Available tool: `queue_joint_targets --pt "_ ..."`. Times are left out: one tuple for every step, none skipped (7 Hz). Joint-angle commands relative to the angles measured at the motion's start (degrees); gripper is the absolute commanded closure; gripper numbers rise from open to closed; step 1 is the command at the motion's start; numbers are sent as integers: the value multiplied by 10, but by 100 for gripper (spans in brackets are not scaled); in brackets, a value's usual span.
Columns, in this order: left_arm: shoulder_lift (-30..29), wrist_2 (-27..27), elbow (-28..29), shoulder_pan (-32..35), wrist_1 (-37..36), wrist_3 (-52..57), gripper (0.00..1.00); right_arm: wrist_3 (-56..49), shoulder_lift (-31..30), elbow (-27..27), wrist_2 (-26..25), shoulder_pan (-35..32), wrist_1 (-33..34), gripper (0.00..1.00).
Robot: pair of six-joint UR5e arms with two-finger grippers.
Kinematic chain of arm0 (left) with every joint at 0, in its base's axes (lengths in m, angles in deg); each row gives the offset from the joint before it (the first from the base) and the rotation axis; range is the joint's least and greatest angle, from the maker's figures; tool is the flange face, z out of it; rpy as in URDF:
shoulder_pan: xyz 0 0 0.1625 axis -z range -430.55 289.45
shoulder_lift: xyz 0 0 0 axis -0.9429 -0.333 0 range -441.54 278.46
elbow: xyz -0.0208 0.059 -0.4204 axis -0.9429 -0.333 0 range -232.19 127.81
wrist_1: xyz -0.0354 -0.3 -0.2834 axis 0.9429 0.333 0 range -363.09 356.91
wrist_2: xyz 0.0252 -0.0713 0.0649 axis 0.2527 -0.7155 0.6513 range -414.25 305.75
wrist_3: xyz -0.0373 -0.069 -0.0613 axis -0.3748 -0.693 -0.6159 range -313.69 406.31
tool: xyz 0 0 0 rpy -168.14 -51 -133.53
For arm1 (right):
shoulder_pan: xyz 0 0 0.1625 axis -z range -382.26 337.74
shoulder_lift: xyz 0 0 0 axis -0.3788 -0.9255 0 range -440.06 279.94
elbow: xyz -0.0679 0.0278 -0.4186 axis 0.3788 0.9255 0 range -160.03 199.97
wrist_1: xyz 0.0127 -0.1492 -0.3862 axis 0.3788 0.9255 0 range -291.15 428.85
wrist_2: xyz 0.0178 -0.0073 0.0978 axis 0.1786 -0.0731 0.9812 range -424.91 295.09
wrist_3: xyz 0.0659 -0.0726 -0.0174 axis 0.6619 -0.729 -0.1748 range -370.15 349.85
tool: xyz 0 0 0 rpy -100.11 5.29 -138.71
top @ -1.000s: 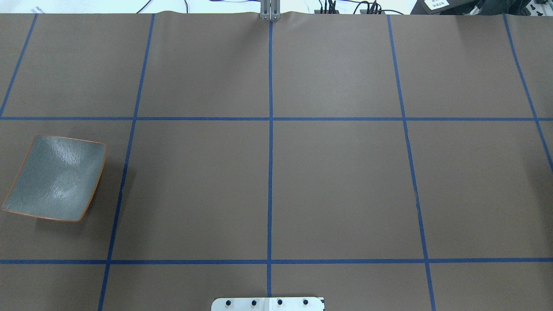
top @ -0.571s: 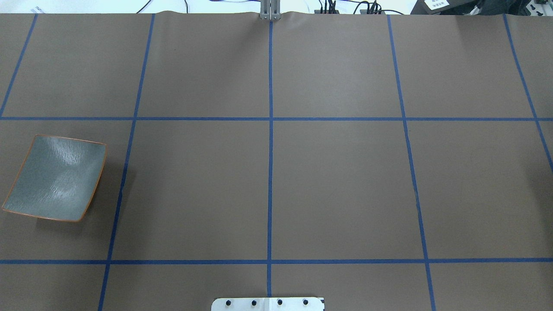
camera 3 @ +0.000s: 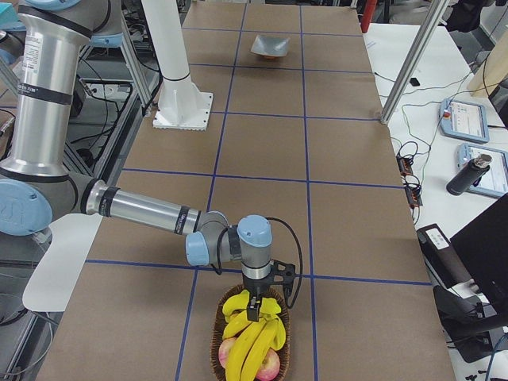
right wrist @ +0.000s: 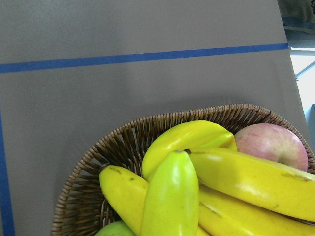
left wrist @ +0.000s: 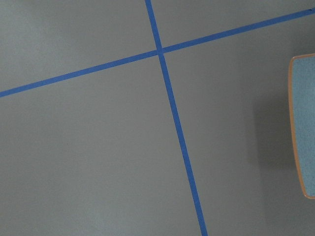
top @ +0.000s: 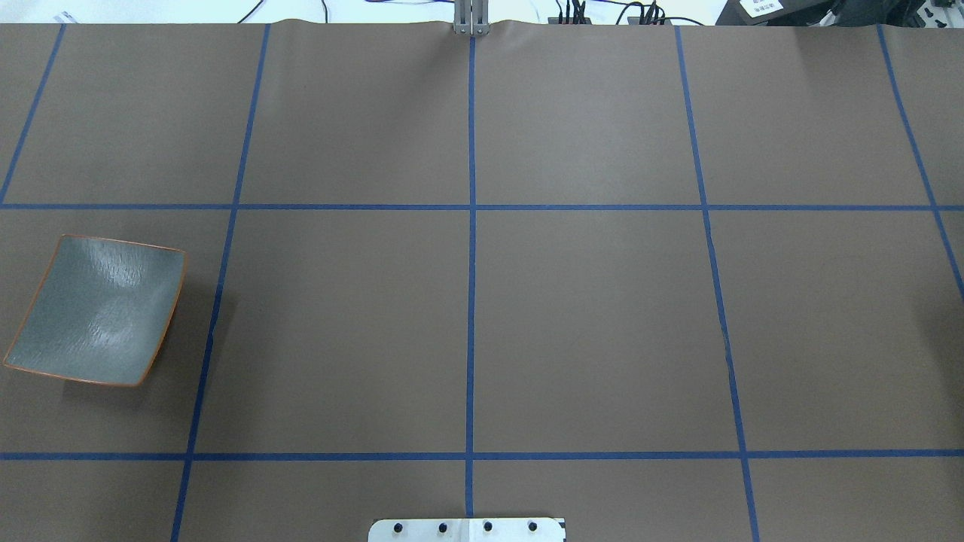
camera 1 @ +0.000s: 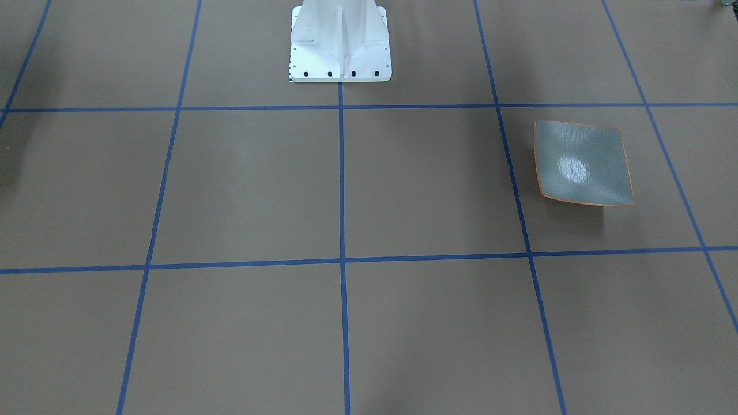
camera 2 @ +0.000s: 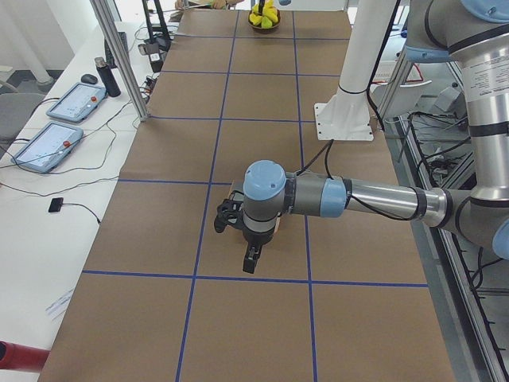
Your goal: Transfer all bananas from basket to plate
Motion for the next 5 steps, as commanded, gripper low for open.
queue_joint_targets --pt "0 0 1 0 0 0 0 -4 1 28 -6 5 -31 100" --pt "1 0 2 0 0 0 0 -6 1 23 -6 4 -34 100" --pt "1 0 3 0 0 0 0 -8 4 18 -4 3 -34 100" --pt "1 0 4 0 0 0 0 -8 2 -1 2 2 -34 100" --pt "1 0 4 0 0 0 0 -8 -2 -20 2 1 -28 100"
